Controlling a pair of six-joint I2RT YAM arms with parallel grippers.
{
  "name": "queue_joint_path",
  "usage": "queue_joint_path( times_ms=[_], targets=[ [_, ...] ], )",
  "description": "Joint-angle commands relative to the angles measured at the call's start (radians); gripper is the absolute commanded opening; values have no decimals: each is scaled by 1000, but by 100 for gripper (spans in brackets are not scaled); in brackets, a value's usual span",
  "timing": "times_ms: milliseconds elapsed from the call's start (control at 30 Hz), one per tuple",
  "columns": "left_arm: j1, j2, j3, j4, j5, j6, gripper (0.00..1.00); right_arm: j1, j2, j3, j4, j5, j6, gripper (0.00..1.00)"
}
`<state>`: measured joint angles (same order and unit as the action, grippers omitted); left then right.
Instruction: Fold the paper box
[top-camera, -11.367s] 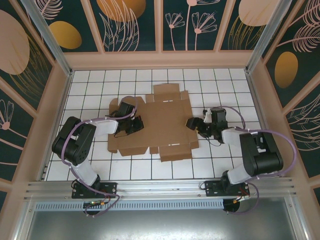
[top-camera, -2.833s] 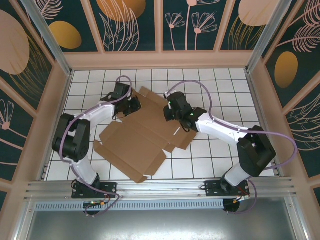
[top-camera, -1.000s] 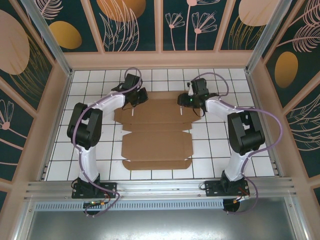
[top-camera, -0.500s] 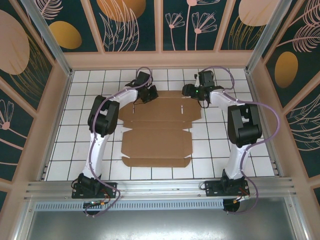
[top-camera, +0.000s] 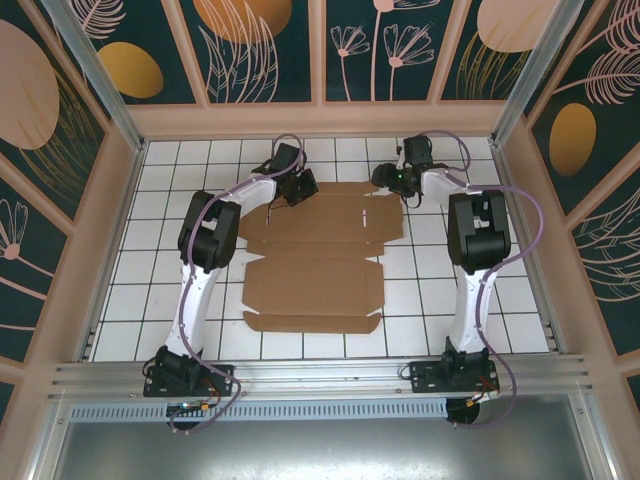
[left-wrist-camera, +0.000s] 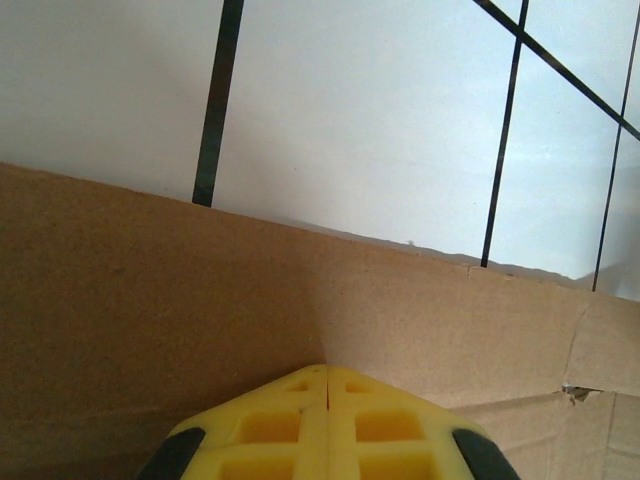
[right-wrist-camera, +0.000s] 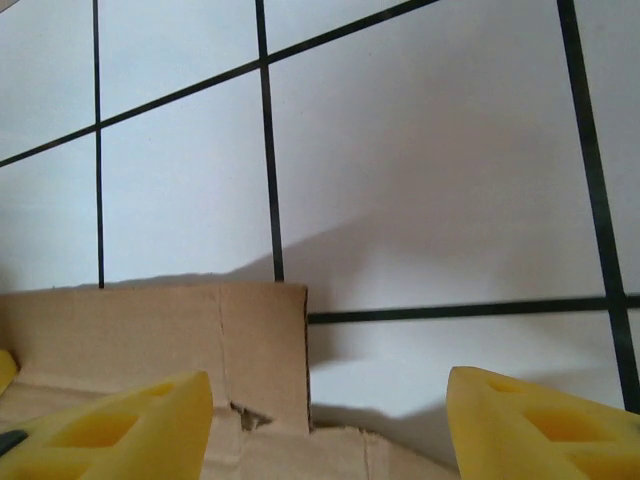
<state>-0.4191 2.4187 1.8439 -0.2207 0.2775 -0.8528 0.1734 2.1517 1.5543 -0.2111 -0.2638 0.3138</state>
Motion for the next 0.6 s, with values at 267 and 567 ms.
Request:
queue_joint_path(
  times_ms=[267, 567],
  targets=[
    [-1, 28, -86, 0, -15, -37, 0, 21, 145, 164, -69, -145, -11, 63],
    [0, 8, -129, 24, -11, -42, 0, 50, 140, 188, -44, -279, -3, 61]
  ],
)
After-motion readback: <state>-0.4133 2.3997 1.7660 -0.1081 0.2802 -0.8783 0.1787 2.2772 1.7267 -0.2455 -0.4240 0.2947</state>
